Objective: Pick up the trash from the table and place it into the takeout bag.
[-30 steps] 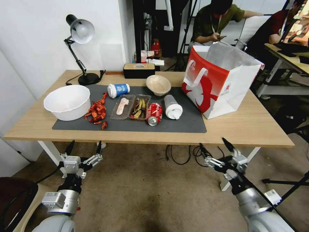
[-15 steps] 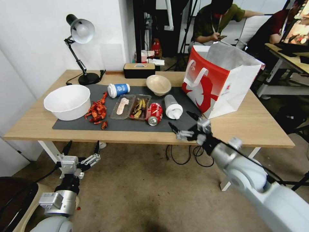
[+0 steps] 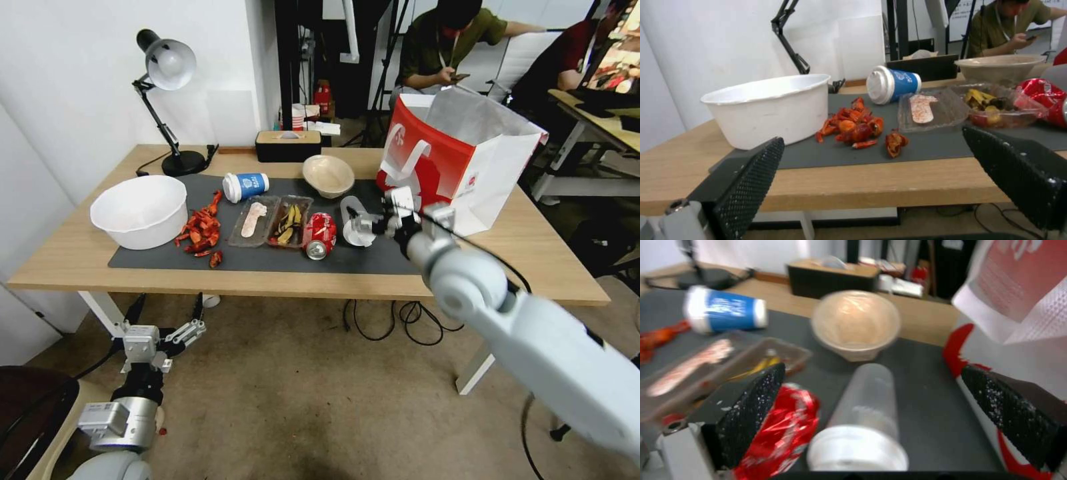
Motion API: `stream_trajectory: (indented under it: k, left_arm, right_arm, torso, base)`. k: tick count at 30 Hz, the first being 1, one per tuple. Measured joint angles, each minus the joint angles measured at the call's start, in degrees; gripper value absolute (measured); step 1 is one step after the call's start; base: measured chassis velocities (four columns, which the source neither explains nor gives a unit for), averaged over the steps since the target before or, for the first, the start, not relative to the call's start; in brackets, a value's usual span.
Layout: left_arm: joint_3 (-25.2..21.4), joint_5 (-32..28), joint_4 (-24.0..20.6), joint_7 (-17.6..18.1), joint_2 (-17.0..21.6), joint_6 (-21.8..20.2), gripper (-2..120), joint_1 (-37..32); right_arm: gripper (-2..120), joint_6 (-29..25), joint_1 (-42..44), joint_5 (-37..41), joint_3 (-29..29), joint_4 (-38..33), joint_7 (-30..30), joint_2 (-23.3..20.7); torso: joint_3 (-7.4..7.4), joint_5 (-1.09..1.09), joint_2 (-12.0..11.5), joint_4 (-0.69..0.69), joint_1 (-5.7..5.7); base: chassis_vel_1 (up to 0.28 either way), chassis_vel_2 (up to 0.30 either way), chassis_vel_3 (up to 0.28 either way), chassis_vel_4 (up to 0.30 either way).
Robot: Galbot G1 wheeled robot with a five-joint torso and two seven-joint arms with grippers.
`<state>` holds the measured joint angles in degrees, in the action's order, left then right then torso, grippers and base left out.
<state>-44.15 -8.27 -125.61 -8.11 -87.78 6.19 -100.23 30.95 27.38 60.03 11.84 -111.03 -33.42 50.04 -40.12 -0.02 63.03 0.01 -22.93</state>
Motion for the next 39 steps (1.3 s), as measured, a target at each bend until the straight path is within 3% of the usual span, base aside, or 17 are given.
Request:
stream_trajectory:
  k: [4, 12, 22, 30, 39]
  left_arm:
    - [0.11, 0.16, 0.06, -0.04, -0.40, 0.00, 100, -0.04]
    - [0.54, 0.40, 0.54, -0.17, -0.83, -0.04, 100, 0.19]
    - [1.14, 0.80, 0.87, -0.21, -1.01, -0.05, 100, 0.31]
    - [1.37, 0.69, 0.80, -0.22, -0.85, -0.02, 100, 0.39]
    - [1.19, -0.23, 2.50, -0.15, -0.11, 0.06, 100, 1.78]
  right_arm:
    - [100, 0.51, -4.56, 7.63, 2.53, 3.77, -8.36, 2.50]
    - [100, -0.50, -5.23, 8.35, 4.04, 5.86, -14.81, 5.64]
    - [100, -1.81, -1.11, 8.36, 2.17, 8.62, -15.50, 8.77]
    - [100, -2.39, -4.50, 11.50, 3.14, 13.98, -15.46, 11.75]
    - [100, -1.71, -8.00, 12.65, 5.26, 20.71, -19.84, 17.19]
  torso:
    - [0.00, 0.02, 0.00, -0.01, 0.00]
    - [0.01, 0.01, 0.00, -0.01, 0.01]
    - [0.01, 0.02, 0.00, -0.02, 0.02]
    - [0.01, 0.01, 0.00, 0.00, 0.01]
    - [0.01, 0.01, 0.00, 0.00, 0.01]
  base:
    - [0.000, 0.000, 0.000, 0.000]
    - [0.000, 0.000, 0.000, 0.000]
    - [0.000, 0.000, 0.000, 0.000]
    - [0.000, 0.000, 0.000, 0.000]
    - [0.000, 0.000, 0.000, 0.000]
